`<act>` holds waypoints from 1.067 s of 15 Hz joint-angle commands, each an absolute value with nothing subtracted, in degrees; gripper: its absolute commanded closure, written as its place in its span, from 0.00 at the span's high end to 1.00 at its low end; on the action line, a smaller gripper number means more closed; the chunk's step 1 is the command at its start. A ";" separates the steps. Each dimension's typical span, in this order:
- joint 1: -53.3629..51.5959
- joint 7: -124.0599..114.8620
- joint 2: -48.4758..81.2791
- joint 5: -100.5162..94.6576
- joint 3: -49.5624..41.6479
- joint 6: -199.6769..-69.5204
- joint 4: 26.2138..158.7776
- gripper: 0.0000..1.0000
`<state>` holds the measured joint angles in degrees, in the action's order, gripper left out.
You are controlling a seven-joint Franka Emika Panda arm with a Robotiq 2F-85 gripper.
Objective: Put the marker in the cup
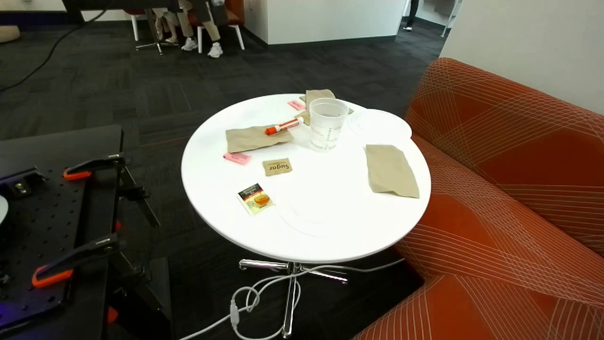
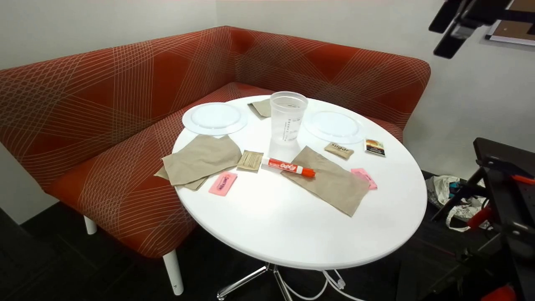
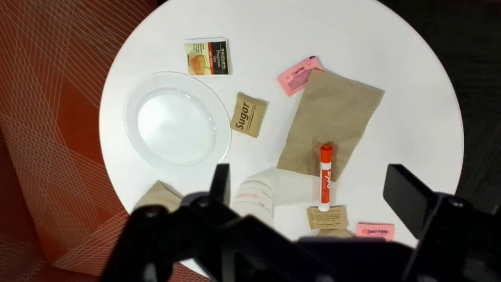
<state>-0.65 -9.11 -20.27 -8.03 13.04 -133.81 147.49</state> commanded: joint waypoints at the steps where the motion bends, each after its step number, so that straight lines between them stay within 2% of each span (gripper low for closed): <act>1: -1.74 -8.66 -10.20 -10.58 12.16 -136.25 141.16 1.00; 7: -3.79 -7.56 -1.86 -11.68 10.92 -140.43 135.67 1.00; 16: -5.20 -8.15 -1.50 -10.93 10.29 -140.39 135.59 1.00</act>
